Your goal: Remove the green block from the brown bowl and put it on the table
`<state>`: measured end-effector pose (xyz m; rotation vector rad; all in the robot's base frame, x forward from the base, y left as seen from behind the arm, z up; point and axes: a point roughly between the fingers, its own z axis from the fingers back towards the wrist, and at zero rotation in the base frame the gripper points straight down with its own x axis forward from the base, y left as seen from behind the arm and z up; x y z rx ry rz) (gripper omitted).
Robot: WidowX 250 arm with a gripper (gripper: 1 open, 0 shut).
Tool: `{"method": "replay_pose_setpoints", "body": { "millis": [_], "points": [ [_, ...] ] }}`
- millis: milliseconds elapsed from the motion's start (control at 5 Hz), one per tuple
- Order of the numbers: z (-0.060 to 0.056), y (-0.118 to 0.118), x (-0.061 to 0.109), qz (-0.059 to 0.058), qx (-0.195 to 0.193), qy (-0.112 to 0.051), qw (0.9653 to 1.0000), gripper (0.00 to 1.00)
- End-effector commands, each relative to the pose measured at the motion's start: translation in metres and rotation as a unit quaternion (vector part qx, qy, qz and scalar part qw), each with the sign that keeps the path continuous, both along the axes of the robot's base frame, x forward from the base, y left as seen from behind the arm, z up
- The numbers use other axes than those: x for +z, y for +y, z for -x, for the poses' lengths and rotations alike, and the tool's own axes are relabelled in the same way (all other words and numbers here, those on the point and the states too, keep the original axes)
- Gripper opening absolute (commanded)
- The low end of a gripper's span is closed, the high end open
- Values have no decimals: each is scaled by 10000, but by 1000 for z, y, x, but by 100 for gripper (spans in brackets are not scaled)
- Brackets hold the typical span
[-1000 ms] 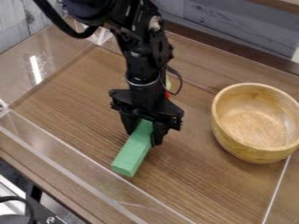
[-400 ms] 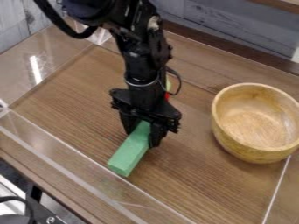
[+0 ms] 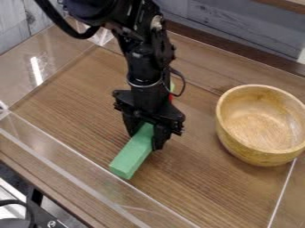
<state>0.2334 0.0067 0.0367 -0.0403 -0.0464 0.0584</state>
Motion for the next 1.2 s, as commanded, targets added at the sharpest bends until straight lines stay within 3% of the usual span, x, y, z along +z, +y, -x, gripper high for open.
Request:
{"method": "replay_pose_setpoints", "body": {
  "millis": [0, 1000],
  "points": [
    [-12, 3, 12, -8, -44, -270, 9996, 0],
    [-16, 7, 9, -6, -150, -312, 9994, 0]
  ]
}}
